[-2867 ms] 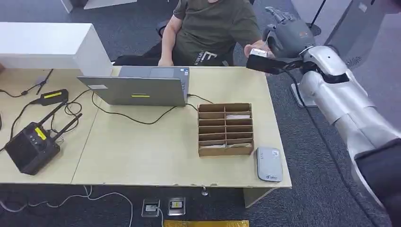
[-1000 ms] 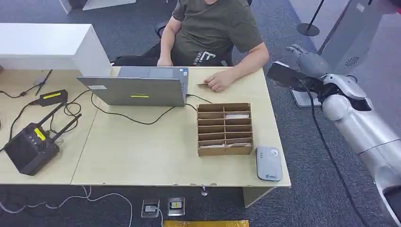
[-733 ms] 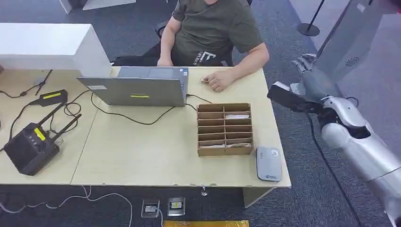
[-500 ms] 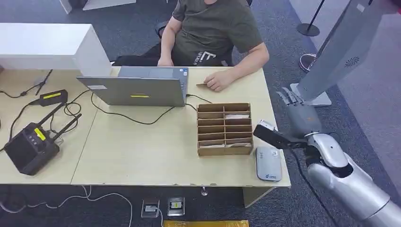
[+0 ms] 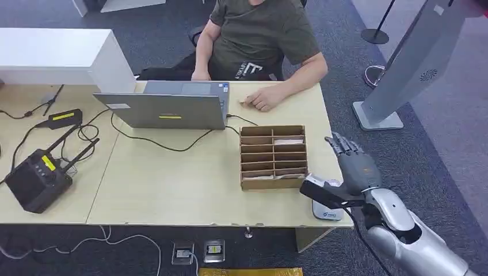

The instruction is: Pass the card to the sensor for recognition and then transmit it.

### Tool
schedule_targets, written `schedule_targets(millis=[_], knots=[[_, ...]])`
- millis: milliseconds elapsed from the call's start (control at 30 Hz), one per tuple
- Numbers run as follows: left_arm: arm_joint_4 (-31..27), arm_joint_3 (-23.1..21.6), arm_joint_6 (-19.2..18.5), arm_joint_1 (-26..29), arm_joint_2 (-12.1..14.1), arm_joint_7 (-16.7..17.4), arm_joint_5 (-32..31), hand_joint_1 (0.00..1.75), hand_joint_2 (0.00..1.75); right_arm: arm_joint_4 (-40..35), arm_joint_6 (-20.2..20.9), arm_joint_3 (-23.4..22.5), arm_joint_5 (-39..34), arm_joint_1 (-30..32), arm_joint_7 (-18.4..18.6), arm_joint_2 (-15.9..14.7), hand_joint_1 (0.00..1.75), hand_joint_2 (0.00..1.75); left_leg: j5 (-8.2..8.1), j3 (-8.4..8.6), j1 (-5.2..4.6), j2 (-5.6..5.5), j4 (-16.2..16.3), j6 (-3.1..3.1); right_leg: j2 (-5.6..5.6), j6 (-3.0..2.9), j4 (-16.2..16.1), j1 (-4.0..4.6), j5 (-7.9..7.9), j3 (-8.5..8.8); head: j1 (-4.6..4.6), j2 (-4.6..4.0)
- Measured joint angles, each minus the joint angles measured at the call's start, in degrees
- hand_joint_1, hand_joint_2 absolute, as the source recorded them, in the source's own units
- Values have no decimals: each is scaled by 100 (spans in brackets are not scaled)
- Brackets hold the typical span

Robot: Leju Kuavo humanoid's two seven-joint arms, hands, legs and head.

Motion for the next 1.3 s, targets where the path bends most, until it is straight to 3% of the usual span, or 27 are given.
schedule_targets(millis=[300,567,867,1300], knots=[[0,2,-37,-3,-15,0,20,0,0,-90,232,2,166,99,83,142,0,175,0,0,0,0,0,0,-1,0,1,0,0,1,2,0],[0,7,-61,-12,-22,-20,46,0,0,-85,431,4,385,105,103,539,0,175,1,0,0,0,-1,0,-1,0,1,0,0,1,0,0],[0,7,-92,-27,-2,-20,46,0,0,-40,400,2,472,108,136,857,0,175,1,0,0,0,-1,0,-1,0,1,0,0,1,2,0],[0,7,-149,-27,13,-33,46,0,0,15,370,-17,617,127,170,999,0,175,0,0,0,0,-1,0,-1,0,1,0,0,0,2,0]])
